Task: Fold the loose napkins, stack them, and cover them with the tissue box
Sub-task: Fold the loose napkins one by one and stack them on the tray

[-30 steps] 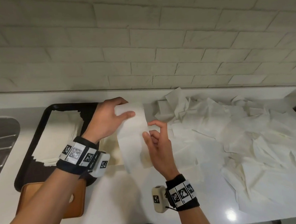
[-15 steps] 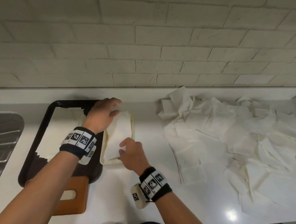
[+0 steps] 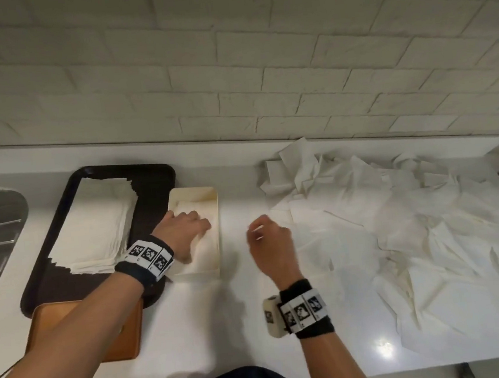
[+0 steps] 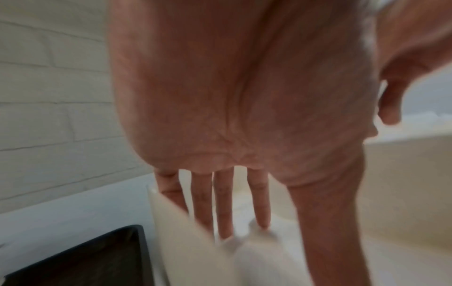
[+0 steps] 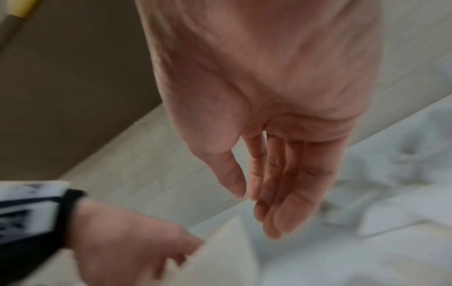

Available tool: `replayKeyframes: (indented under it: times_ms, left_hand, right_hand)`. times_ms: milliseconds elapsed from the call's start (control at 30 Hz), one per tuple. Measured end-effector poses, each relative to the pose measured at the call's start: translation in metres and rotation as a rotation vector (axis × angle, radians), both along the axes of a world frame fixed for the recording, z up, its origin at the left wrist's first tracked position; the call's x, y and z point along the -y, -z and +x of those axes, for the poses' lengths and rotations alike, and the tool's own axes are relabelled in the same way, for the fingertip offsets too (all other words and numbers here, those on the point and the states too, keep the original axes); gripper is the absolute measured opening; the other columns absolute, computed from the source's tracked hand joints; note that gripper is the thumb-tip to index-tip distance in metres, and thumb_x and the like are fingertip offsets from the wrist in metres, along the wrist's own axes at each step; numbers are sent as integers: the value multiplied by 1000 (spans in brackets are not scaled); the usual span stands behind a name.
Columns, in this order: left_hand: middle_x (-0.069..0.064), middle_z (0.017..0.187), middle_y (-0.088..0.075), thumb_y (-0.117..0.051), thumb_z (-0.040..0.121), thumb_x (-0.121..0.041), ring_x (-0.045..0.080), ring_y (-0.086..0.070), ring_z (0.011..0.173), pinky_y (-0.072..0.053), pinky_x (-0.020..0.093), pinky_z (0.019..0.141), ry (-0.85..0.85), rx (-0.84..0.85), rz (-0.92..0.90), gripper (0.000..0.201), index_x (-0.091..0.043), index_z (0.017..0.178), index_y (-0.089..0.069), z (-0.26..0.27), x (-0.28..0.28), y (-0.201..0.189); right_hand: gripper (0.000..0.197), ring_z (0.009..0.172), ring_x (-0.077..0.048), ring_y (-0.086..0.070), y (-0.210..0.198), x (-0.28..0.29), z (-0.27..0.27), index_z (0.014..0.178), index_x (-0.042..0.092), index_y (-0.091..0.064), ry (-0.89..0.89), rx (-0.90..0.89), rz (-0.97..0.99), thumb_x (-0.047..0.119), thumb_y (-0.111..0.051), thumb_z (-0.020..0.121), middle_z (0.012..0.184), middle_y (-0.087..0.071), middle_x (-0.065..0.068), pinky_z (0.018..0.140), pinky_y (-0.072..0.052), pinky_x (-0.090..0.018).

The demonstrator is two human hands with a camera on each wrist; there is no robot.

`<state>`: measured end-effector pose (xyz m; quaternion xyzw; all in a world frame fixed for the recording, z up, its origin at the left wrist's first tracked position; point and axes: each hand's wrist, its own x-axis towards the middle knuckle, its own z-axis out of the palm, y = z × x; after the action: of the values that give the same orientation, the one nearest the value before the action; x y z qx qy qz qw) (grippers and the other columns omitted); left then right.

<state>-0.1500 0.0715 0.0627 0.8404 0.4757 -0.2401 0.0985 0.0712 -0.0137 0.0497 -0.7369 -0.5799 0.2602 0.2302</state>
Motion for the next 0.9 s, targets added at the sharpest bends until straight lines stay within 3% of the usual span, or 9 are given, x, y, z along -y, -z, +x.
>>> replayKeyframes:
  times_ms: [100, 200, 267, 433, 533, 633, 733, 800, 900]
  left_hand:
    - [0, 144, -56, -83, 89, -38, 27, -60, 126, -53, 45, 100, -105, 231, 118, 66, -31, 147, -52, 10, 3, -23]
    - [2, 131, -64, -72, 98, -34, 28, -63, 117, -55, 44, 93, -161, 556, 317, 41, -24, 136, -60, 32, 20, -41]
    - [-3, 120, -67, -70, 99, -32, 23, -64, 108, -53, 38, 86, -146, 741, 335, 29, -24, 127, -63, 52, 34, -44]
    - [-10, 117, -67, -66, 102, -33, 14, -62, 108, -55, 40, 90, -35, 830, 107, 25, -28, 126, -63, 99, 61, -18]
    - [-11, 127, -64, -66, 102, -32, 12, -57, 118, -51, 41, 99, -2, 855, -13, 31, -28, 132, -61, 116, 70, -6]
    - [-11, 147, -54, -76, 97, -34, 10, -46, 139, -44, 34, 115, 70, 971, 21, 52, -27, 144, -56, 128, 72, -8]
    - [-11, 167, -38, -85, 88, -42, 9, -21, 160, -19, 22, 128, 171, 1001, 106, 84, -26, 158, -42, 139, 65, -20]
    - [-7, 160, -49, -86, 86, -43, 14, -34, 155, -25, 29, 128, 142, 964, 94, 91, -30, 160, -36, 144, 56, -27]
    - [-4, 115, -76, -83, 89, -34, 23, -66, 113, -52, 41, 99, -78, 1018, -28, 68, -40, 145, -46, 139, 43, -30]
  right_hand:
    - [29, 113, -33, -68, 20, 15, 64, 124, 18, -57, 234, 167, -54, 35, -66, 103, 121, -70, -9, 93, -57, -44]
    - [78, 118, -41, -59, 46, 36, 107, 138, 7, -44, 407, 400, -281, 60, -78, 91, 134, -54, -20, 95, -55, -51]
    - [98, 124, -45, -56, 62, 47, 124, 143, 2, -39, 469, 360, -394, 68, -82, 84, 136, -52, -23, 100, -52, -54]
    - [48, 110, -36, -68, 74, 51, 136, 122, 6, -67, 403, 106, -305, 39, -83, 92, 115, -74, -14, 95, -57, -46]
    - [25, 101, -31, -67, 54, 50, 131, 121, 20, -65, 322, 104, -148, 27, -74, 99, 113, -72, -10, 82, -50, -36]
    - [24, 92, -27, -67, 12, 52, 125, 120, 43, -60, 77, 290, -66, 28, -66, 103, 104, -65, 5, 74, -52, -38]
    - [35, 91, -24, -70, -31, 50, 114, 127, 53, -55, -195, 501, -28, 34, -67, 100, 106, -67, 13, 72, -58, -40]
    - [42, 89, -22, -71, -53, 46, 107, 127, 48, -55, -271, 488, 56, 26, -71, 95, 101, -73, 12, 72, -59, -40]
    - [51, 80, -5, -70, -81, 42, 109, 122, 35, -59, -244, 192, 251, 18, -88, 84, 90, -75, 12, 72, -55, -25]
